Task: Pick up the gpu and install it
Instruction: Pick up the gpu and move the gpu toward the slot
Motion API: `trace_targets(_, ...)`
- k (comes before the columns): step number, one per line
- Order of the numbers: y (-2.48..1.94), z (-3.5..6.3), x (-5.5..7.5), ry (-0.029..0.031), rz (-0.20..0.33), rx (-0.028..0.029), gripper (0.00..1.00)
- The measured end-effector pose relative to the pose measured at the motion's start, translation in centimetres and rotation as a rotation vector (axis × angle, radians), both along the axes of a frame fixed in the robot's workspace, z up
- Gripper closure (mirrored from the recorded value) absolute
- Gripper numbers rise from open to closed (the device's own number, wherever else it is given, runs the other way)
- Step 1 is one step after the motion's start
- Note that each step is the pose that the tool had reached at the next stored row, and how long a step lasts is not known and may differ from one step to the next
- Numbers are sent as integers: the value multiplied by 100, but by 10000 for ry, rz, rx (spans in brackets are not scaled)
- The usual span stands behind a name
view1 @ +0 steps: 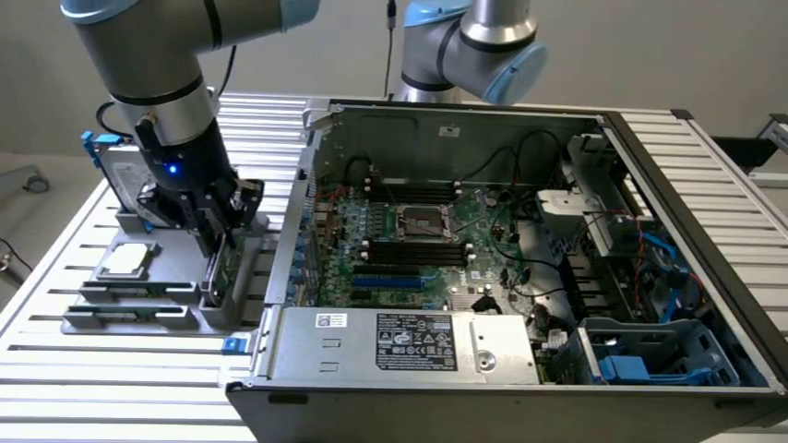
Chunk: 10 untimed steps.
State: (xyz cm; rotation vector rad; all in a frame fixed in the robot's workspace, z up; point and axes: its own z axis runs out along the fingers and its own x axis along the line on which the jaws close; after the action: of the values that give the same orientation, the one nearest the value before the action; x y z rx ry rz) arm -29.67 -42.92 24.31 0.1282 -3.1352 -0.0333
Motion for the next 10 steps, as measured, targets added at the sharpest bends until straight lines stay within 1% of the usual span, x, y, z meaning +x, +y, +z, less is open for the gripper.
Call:
trace_targets(5,0,-7,0,-3,-7,1,64)
trace_targets(6,0,-8,0,-4,-8,1,66)
trace_targets(8,0,-9,-1,-2,-9,0,66)
trace_targets(9,0,-9,0,-2,-9,0,73)
trace_targets(10,0,-10,0,-3,-9,1,73)
